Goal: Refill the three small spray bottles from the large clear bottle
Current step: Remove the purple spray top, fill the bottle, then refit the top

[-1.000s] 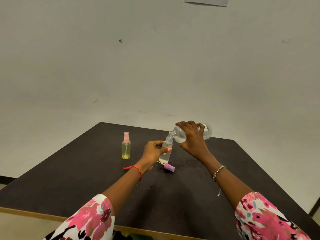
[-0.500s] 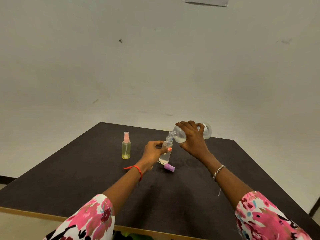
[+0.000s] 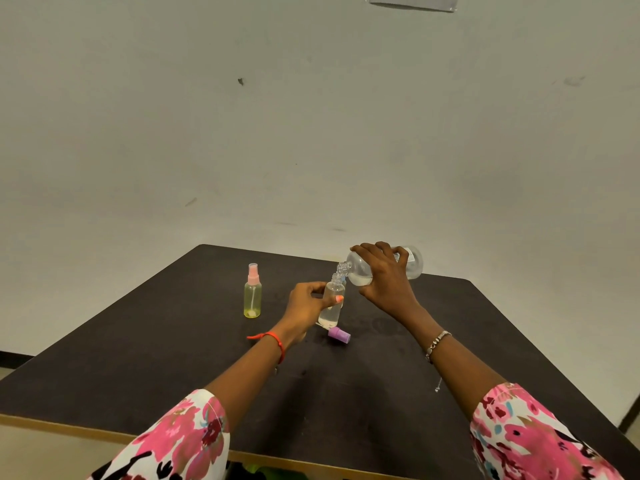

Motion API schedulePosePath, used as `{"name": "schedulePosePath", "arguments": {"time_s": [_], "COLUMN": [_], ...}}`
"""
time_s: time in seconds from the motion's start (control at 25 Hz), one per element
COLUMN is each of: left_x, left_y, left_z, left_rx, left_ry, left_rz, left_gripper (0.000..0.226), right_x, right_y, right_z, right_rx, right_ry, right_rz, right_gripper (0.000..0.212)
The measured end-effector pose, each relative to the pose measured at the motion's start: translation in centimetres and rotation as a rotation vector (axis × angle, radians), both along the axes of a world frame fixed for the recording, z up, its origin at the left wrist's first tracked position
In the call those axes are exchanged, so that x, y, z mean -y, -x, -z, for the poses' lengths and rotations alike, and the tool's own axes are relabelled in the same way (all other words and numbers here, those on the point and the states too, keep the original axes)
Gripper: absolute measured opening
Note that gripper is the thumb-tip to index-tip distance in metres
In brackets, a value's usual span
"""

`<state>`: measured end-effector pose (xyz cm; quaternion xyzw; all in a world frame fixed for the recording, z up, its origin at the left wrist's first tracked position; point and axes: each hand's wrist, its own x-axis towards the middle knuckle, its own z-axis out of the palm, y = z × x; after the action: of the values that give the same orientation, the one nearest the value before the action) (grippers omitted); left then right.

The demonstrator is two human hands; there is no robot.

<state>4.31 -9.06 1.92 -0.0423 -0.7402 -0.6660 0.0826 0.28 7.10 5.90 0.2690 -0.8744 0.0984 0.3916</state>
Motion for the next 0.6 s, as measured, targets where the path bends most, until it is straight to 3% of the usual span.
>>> {"name": "schedulePosePath", "arguments": {"time_s": [0.6], "left_x": [-0.06], "left_y": [0.38], "left_z": [0.49], "left_rx": [0.007], "left_ry": [-0.008], "left_rz": [-0.003], "left_gripper": [0.038], "right_x": [-0.2], "right_y": [0.35], "right_z": [0.57], "right_rx": [0.073], "right_ry": [0.031], "right_rz": [-0.039], "right_gripper": [0.058]}}
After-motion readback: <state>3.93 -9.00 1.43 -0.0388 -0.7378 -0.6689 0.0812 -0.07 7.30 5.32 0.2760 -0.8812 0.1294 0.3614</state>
